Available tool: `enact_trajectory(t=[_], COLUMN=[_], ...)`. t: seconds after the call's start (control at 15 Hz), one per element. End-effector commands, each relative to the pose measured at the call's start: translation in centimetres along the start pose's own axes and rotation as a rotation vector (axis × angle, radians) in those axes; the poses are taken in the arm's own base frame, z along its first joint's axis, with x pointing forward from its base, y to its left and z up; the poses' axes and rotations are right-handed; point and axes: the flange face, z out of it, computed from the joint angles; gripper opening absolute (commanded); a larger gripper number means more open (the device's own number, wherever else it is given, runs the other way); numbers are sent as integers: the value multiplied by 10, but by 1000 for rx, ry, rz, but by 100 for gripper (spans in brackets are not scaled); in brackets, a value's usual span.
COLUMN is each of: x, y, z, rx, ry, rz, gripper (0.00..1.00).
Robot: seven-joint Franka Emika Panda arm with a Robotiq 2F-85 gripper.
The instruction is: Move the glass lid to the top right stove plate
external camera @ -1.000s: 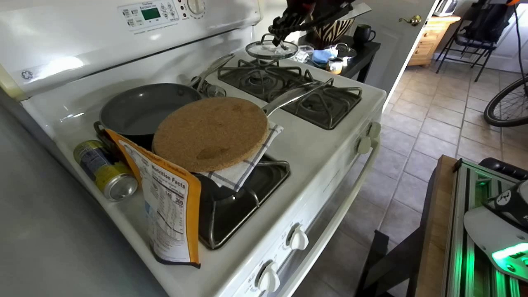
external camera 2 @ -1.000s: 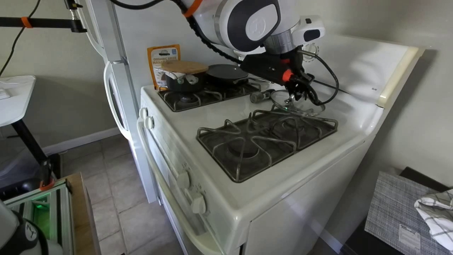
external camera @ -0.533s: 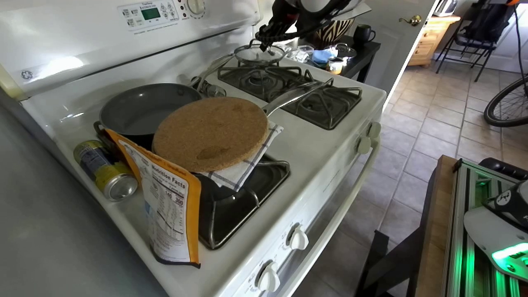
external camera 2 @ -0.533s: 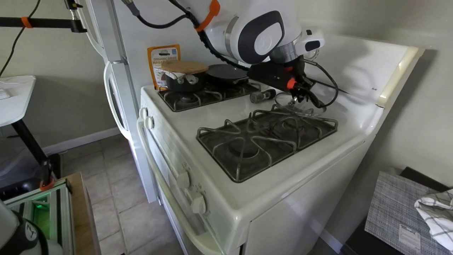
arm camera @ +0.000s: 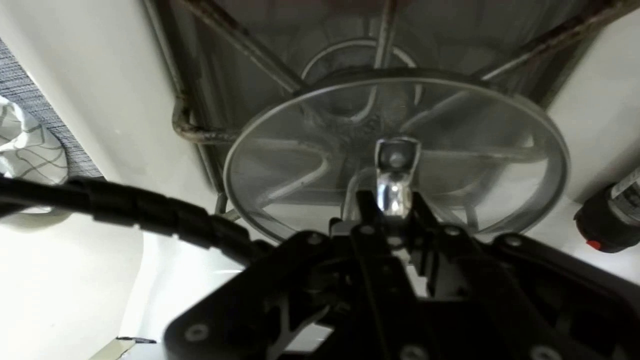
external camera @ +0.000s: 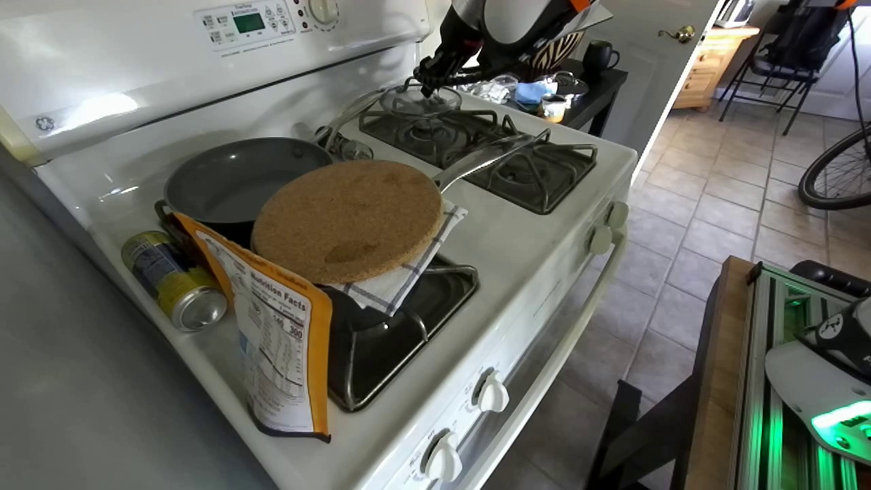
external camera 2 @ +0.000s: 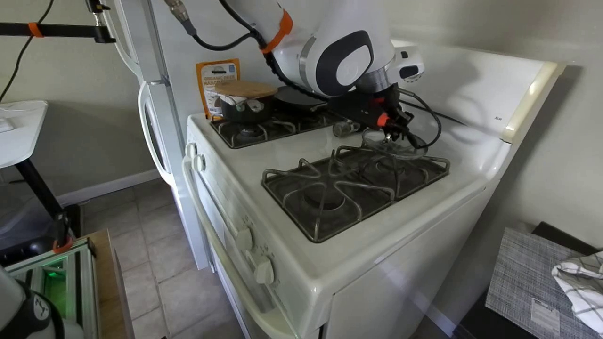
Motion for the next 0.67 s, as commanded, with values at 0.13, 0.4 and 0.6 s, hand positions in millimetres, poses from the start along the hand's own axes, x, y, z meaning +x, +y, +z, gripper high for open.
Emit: enact_trajectory(t=[0.13, 0.4, 0.6], x=[5, 4, 4], y=[-3, -2, -4], z=[4, 10, 16], rx=[-25, -38, -35], ry=[26, 14, 3], rz=[-3, -10, -17], gripper=[3, 3, 3])
